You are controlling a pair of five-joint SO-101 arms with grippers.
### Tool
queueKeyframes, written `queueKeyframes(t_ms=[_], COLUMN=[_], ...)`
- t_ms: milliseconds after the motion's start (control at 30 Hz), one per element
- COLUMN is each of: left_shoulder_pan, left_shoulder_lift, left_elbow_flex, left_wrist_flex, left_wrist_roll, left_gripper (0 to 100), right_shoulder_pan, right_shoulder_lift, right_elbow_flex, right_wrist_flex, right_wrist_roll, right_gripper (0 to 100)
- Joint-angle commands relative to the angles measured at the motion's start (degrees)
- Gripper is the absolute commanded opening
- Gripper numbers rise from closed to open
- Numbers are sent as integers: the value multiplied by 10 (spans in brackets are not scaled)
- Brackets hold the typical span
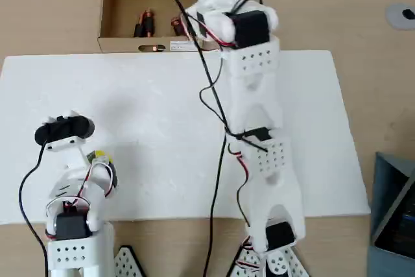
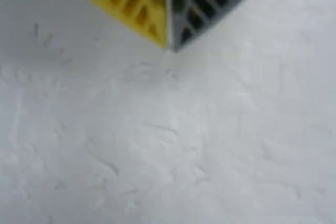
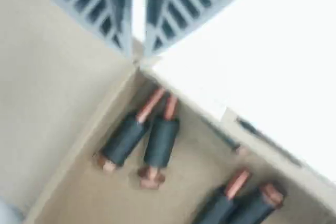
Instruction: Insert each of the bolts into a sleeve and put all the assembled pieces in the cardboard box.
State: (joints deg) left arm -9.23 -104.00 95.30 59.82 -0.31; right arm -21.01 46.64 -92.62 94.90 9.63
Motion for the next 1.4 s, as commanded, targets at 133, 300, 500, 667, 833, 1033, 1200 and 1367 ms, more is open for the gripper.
queueKeyframes(t_ms=[133, 300, 500, 667, 833, 1033, 1200, 1367], left_shoulder_pan=[-3, -3, -3, -3, -3, -3, -3, -3], left_shoulder_lift=[-5, -5, -5, -5, -5, -5, -5, -5], left_elbow_flex=[-6, -6, -6, -6, -6, -6, -6, -6], left_wrist_flex=[-9, -9, -9, -9, -9, -9, -9, -9], left_wrist_roll=[-1, -1, -1, -1, -1, -1, -1, -1], left_gripper=[4, 4, 4, 4, 4, 4, 4, 4], right_shoulder_pan=[60, 81, 85, 100, 128, 153, 172, 178], right_shoulder_lift=[-119, -190, -271, -393, -531, -670, -770, -877], right_elbow_flex=[-29, -25, 17, 148, 329, 553, 745, 961], right_wrist_flex=[72, 76, 76, 76, 76, 64, -7, -99], right_wrist_roll=[-14, -12, -12, -14, -13, -15, -35, -35], right_gripper=[9, 9, 9, 9, 9, 9, 9, 9])
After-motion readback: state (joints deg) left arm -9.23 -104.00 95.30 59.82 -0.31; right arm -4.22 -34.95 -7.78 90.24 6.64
